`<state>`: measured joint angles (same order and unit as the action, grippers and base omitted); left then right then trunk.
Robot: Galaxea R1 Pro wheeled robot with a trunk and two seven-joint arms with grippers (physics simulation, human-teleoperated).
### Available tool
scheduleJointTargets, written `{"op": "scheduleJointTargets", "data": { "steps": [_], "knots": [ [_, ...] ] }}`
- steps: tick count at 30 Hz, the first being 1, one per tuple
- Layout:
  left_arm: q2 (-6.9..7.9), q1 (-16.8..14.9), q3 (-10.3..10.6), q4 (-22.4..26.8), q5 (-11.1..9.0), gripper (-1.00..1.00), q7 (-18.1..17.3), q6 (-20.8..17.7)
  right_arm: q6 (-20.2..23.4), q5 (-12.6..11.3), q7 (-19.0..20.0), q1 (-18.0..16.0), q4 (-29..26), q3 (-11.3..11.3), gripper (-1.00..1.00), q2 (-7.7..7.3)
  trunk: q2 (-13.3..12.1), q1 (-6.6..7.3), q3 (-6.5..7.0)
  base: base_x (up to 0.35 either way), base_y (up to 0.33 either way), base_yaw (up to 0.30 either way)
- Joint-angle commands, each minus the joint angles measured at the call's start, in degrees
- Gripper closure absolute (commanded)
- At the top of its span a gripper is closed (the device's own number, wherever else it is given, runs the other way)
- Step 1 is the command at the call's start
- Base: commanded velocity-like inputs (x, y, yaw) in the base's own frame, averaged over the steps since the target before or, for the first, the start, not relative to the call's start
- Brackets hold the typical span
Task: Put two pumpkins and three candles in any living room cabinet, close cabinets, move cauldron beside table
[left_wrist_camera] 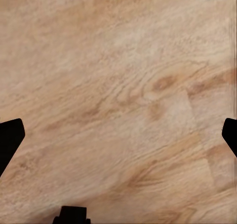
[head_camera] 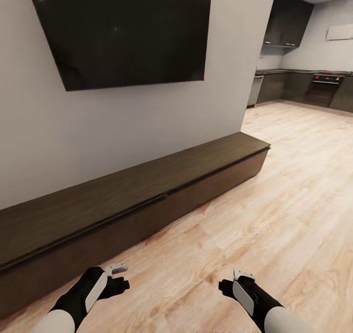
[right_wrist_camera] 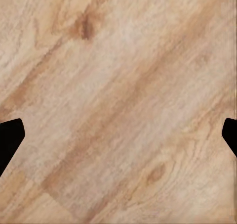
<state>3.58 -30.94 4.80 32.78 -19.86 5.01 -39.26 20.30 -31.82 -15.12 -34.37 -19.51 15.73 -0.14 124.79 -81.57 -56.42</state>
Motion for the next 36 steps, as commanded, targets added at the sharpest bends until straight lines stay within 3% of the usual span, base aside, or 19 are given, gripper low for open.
{"op": "scheduleJointTargets", "data": {
  "steps": [1, 36],
  "knots": [
    [0.01, 0.00, -0.02, 0.00, -0.01, -1.00, 0.00, 0.12, 0.00, 0.00, 0.00, 0.00, 0.00, 0.00, -1.00, -0.01, 0.00, 0.00, 0.00, 0.000, 0.000, -0.281],
    [0.01, 0.00, 0.04, 0.00, -0.01, -1.00, -0.08, 0.59, -0.08, 0.00, 0.00, 0.00, 0.01, 0.00, -1.00, 0.03, 0.00, 0.00, 0.00, 0.000, 0.000, -0.281]
  ]
}}
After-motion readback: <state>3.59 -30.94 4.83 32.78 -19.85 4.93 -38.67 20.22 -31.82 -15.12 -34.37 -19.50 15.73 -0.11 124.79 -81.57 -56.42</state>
